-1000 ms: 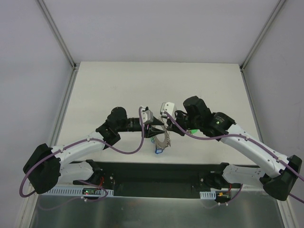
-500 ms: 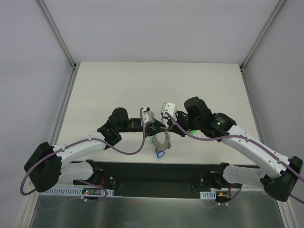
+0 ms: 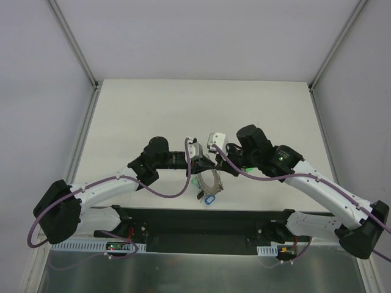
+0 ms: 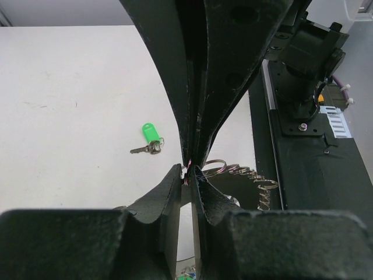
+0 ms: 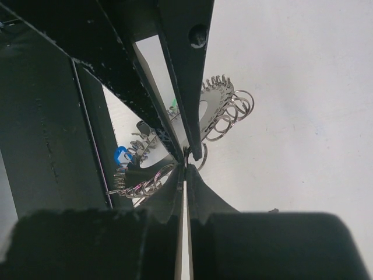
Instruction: Put the keys on the keyring
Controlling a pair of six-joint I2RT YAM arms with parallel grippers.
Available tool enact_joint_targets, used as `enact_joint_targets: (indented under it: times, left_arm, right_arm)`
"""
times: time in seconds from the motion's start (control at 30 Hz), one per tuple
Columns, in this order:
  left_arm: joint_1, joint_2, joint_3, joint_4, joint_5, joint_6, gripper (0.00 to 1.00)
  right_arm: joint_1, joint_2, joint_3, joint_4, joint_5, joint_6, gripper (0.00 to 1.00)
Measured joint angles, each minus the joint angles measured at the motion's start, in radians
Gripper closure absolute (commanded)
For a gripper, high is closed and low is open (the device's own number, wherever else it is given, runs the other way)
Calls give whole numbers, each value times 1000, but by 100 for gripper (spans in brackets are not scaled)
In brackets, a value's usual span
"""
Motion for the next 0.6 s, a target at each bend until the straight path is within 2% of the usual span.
enact_joint_targets:
  times: [0.17,0.2,0.23,0.37,0.43,0.47,0.5,0.6]
  left_arm:
    - [-7,2,16,-39,-9,17,86]
    - [-7,2,18,-43,-11,20,87]
    - [-7,2,21,-50,-15,23,98]
    - [-8,2,29,-71,-30,31,100]
    - [-13,1,31,-76,-37,33,100]
    - [-13,0,31,-80,-42,33,100]
    - [-13,0,31,-81,-45,34,100]
    - [-14,-5,23,-109,-87,36,100]
  right_arm:
    - [-1,0,0,-6,1,0,99]
    - [-1,0,0,-7,1,0,99]
    - [-1,0,0,-6,1,0,99]
    - [-2,0,0,-4,6,2,99]
    - [-2,0,-1,-5,8,6,93]
    - [-2,-1,-3,-3,9,13,87]
    - [-2,-2,-8,3,12,20,67]
    - [-10,-12,-17,45,8,63,37]
